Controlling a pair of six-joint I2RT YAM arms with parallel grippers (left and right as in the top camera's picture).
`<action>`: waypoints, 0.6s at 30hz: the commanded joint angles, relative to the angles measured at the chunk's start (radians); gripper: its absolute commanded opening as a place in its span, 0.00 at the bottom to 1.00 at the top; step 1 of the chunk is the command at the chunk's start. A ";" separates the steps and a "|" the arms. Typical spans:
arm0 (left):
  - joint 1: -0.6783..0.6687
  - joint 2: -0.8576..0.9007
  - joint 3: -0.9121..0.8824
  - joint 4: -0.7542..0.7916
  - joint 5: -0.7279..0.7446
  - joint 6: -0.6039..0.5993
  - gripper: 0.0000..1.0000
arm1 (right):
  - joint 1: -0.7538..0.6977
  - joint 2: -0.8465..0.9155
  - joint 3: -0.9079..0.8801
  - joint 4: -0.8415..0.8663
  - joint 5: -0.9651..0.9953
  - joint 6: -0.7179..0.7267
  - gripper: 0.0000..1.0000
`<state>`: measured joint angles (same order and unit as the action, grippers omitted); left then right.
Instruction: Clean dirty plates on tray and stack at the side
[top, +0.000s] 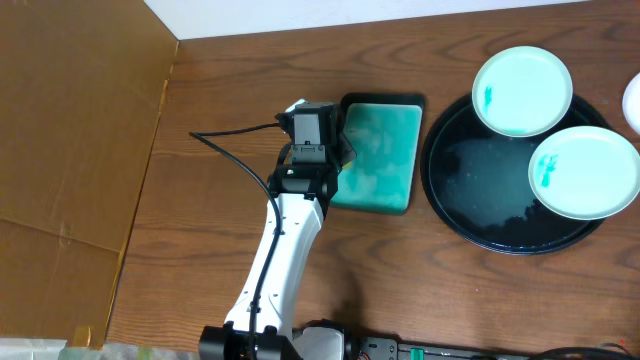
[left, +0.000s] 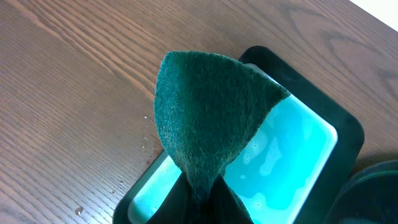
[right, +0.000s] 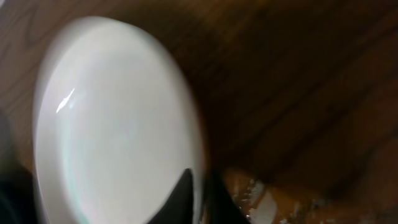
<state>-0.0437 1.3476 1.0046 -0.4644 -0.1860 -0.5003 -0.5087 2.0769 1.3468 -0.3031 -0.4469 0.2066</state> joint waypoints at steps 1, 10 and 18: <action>0.004 -0.001 -0.002 0.002 -0.006 -0.010 0.07 | -0.008 -0.010 0.019 0.014 -0.026 0.010 0.46; 0.004 -0.001 -0.002 0.002 -0.006 -0.010 0.07 | 0.102 -0.185 0.166 -0.132 -0.029 -0.032 0.62; 0.004 -0.001 -0.005 0.001 -0.006 -0.010 0.07 | 0.504 -0.115 0.163 -0.035 0.236 -0.180 0.67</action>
<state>-0.0437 1.3476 1.0046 -0.4641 -0.1860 -0.5003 -0.1097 1.8816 1.5200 -0.3649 -0.3710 0.0925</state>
